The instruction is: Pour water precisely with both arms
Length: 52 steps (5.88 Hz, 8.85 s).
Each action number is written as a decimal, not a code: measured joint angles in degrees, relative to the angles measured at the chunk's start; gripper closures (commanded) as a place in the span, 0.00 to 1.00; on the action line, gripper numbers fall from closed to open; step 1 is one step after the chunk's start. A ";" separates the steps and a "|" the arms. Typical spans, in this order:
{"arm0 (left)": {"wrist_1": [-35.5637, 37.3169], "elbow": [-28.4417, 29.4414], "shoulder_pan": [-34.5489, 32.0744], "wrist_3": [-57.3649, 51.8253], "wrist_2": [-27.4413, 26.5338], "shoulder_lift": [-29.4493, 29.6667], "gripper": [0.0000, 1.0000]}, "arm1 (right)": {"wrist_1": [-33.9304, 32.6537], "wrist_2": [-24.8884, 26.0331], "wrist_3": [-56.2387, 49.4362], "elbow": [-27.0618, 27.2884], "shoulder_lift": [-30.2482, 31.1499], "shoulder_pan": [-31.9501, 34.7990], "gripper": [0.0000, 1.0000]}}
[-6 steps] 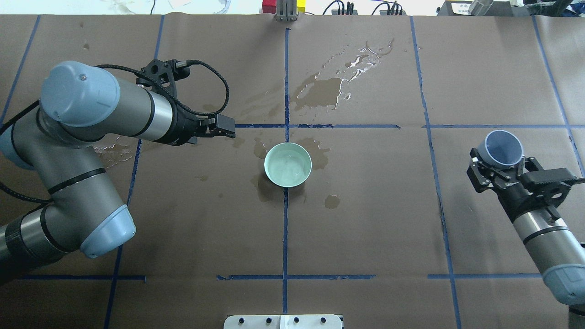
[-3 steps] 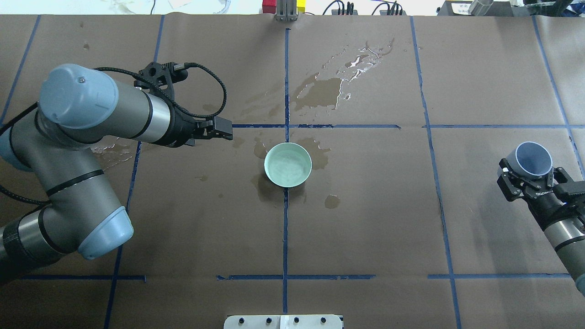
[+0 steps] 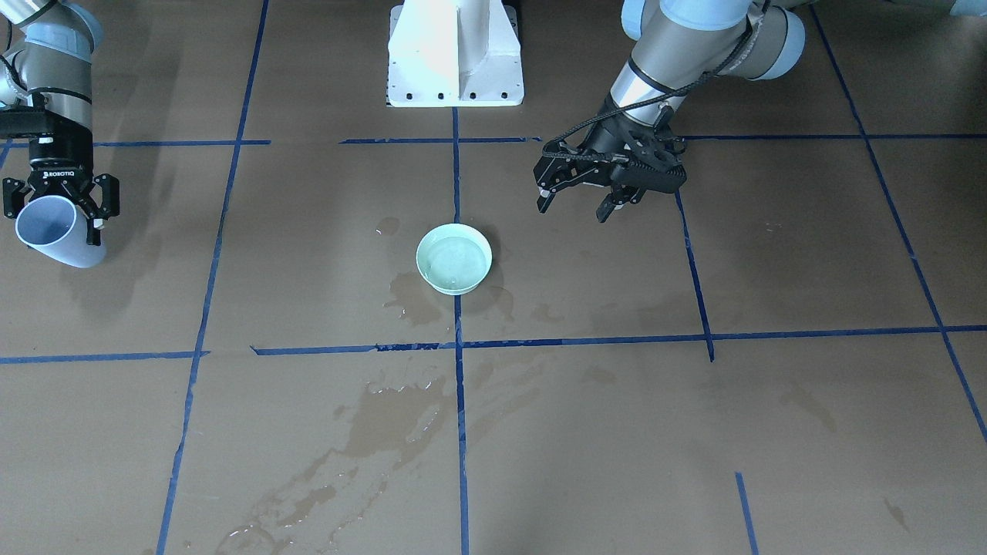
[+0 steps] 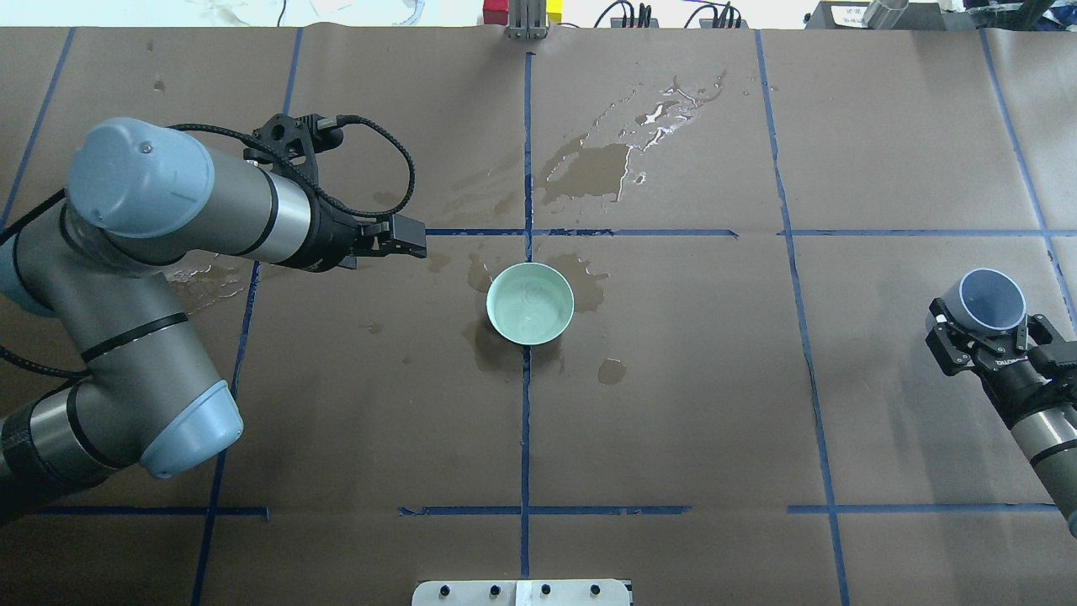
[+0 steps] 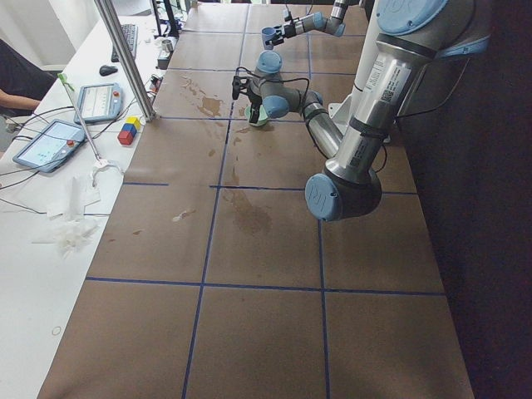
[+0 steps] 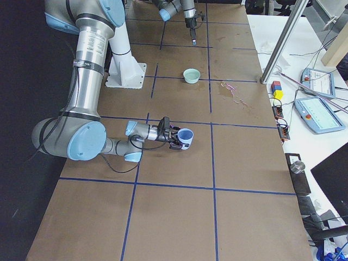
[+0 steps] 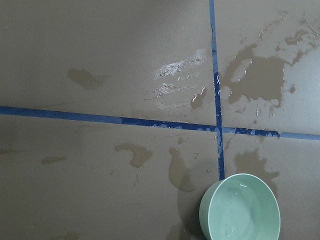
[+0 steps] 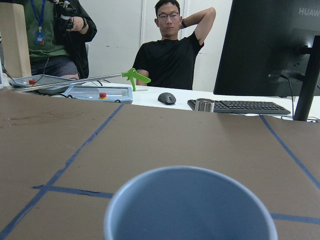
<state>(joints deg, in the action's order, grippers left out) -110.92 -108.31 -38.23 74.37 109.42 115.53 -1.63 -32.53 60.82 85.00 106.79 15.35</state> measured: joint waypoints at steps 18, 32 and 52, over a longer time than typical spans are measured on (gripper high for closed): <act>0.35 -1.58 0.02 0.16 0.00 -0.12 0.00 | 17.78 -0.05 -0.91 -1.19 3.00 0.33 0.00; 10.14 11.28 10.59 8.85 -2.14 11.49 0.03 | -42.44 -106.23 -48.22 3.01 -10.13 79.40 0.00; -1.02 17.01 0.91 8.79 8.70 5.51 1.00 | -92.59 -107.49 -78.22 17.94 -11.54 79.58 0.00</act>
<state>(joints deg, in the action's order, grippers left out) -111.94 -91.30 -37.32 83.16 118.12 121.04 -94.22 -140.02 -17.40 102.95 95.24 94.92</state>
